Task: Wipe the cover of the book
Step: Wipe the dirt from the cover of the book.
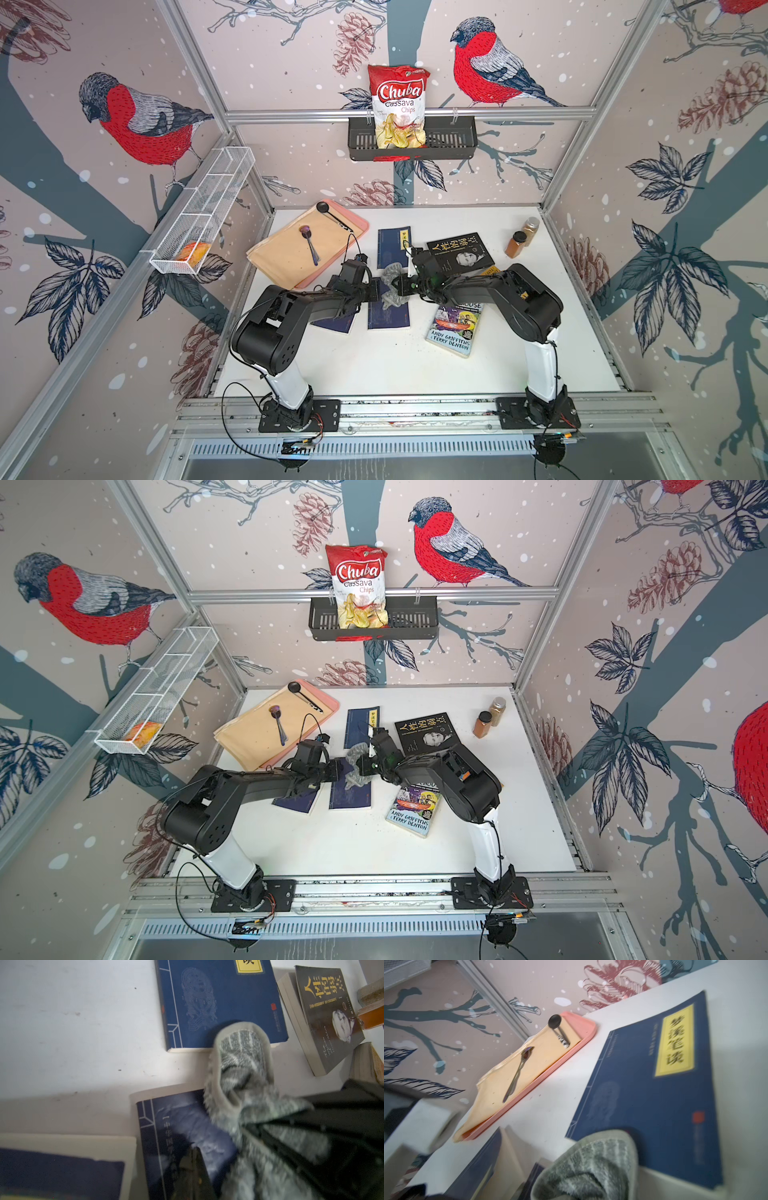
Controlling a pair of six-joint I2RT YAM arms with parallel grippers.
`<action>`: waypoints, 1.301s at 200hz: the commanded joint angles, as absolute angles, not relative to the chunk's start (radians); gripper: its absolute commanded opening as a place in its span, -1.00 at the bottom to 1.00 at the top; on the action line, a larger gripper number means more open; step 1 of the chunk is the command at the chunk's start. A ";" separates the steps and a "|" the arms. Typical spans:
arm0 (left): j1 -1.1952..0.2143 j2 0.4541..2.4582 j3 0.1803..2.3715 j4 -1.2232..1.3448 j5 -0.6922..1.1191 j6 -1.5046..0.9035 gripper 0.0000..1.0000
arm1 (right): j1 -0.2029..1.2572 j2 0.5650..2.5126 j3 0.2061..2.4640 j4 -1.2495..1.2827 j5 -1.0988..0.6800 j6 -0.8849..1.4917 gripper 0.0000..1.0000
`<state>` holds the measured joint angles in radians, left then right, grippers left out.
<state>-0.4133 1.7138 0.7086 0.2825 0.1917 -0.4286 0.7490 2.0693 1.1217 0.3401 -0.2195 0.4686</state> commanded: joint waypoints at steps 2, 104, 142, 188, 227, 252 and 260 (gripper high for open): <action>-0.414 1.728 0.697 0.148 0.180 -0.417 -1.00 | 0.753 2.050 1.101 0.148 -0.138 0.416 -1.00; -0.414 1.761 0.706 0.155 0.197 -0.410 -1.00 | 0.922 1.858 0.861 0.105 -0.040 0.425 -1.00; -0.417 1.715 0.691 0.149 0.196 -0.411 -1.00 | 0.855 1.870 0.930 0.101 -0.047 0.415 -1.00; -0.428 1.648 0.694 0.103 0.153 -0.410 -1.00 | 0.780 1.907 0.967 0.133 -0.074 0.409 -1.00; -0.439 1.592 0.693 0.067 0.126 -0.410 -1.00 | 0.764 1.896 1.009 0.109 -0.064 0.374 -1.00; -0.465 1.565 0.694 0.053 0.114 -0.402 -1.00 | 0.769 1.825 1.008 0.109 -0.057 0.359 -1.00; -0.481 1.558 0.698 0.045 0.109 -0.398 -1.00 | 0.772 1.804 1.006 0.107 -0.055 0.354 -1.00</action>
<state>-0.4541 1.5791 0.6933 0.0917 0.1345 -0.4187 0.7654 1.8599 1.0027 0.1307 -0.0818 0.3882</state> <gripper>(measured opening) 0.050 0.105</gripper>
